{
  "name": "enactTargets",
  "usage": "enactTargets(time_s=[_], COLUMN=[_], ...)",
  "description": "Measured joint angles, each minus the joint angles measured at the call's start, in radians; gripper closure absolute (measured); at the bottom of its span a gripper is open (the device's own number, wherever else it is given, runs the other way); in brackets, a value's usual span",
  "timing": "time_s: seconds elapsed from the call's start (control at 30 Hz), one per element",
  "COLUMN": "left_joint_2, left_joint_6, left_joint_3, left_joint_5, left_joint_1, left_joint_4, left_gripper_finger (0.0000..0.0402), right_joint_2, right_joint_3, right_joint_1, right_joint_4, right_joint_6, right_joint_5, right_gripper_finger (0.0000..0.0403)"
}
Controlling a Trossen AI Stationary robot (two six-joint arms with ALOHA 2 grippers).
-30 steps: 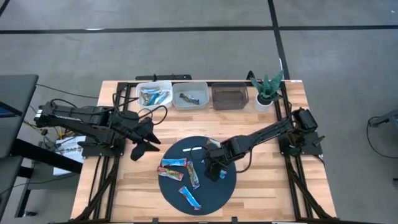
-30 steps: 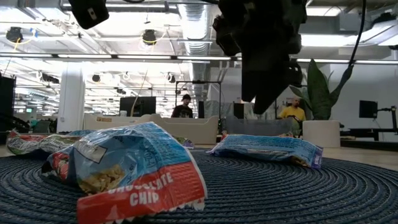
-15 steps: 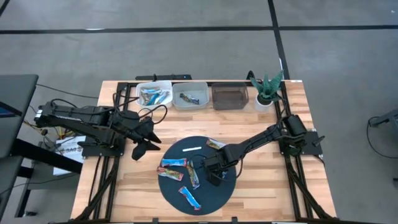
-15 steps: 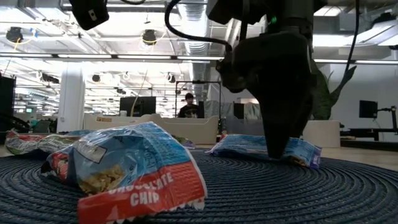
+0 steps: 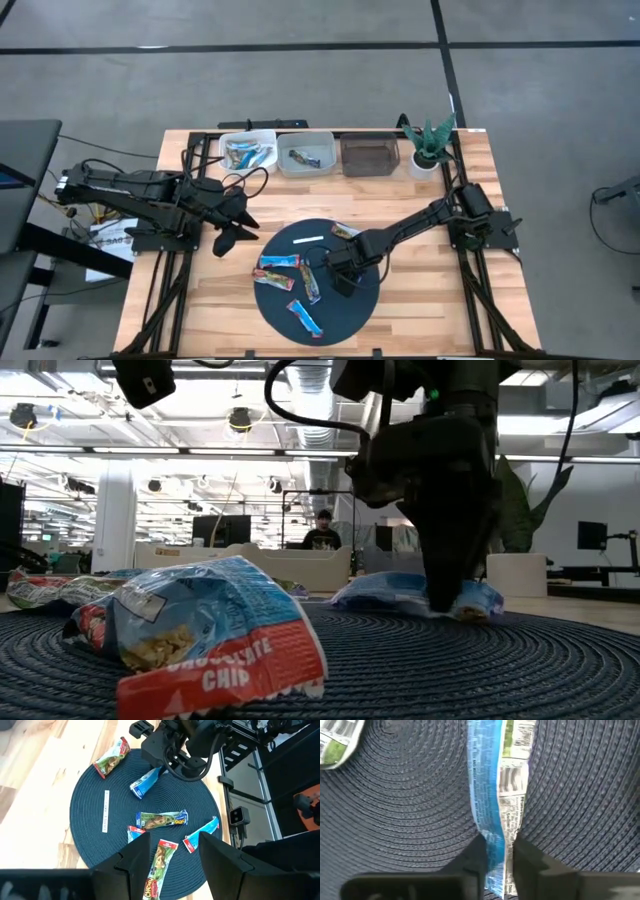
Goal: Pick and place Granola Bars by type
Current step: Put the blue granola bar into the gray bin
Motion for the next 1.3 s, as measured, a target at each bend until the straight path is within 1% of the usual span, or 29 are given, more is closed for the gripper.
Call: enactTargets(time_s=[0.1,0.23,0.33,0.43,0.63,0.8,0.87,0.97,1.07,1.2,1.3], left_joint_2=[0.000,0.000,0.000,0.000,0.011,0.054,0.079,0.093,0.093,0.085,0.087], left_joint_6=[0.000,-0.025,-0.053,-0.121,-0.242,-0.276,-0.284,-0.279,-0.252,-0.236,-0.231], left_joint_3=[0.000,0.000,0.000,0.000,0.000,0.000,0.000,-0.001,-0.001,0.000,0.000], left_joint_5=[-0.016,-0.092,-0.117,-0.131,-0.191,-0.182,-0.179,-0.180,-0.175,-0.146,-0.118], left_joint_1=[0.000,0.000,0.003,0.019,0.066,0.118,0.135,0.141,0.138,0.138,0.138], left_joint_4=[0.000,-0.002,0.009,0.055,0.160,0.258,0.265,0.320,0.397,0.491,0.511], left_gripper_finger=[0.0242,0.0242,0.0242,0.0242,0.0242,0.0242,0.0242,0.0242,0.0242,0.0242,0.0242], right_joint_2=[-0.002,-0.026,-0.063,-0.113,-0.221,-0.285,-0.302,-0.319,-0.320,-0.290,-0.256], right_joint_3=[0.000,0.000,0.000,0.000,0.000,0.000,0.000,0.000,0.000,0.000,0.000], right_joint_1=[-0.007,-0.027,-0.051,-0.088,-0.181,-0.263,-0.294,-0.349,-0.429,-0.543,-0.609], right_joint_4=[0.027,0.108,0.165,0.212,0.325,0.357,0.358,0.355,0.359,0.367,0.378], right_joint_6=[0.000,0.009,0.036,0.062,0.078,0.051,0.034,0.027,0.017,-0.002,-0.017], right_joint_5=[-0.036,-0.098,-0.103,-0.099,-0.088,-0.066,-0.062,-0.033,-0.020,-0.016,-0.017], right_gripper_finger=[0.0372,0.0379,0.0371,0.0368,0.0379,0.0376,0.0373,0.0372,0.0378,0.0381,0.0375])
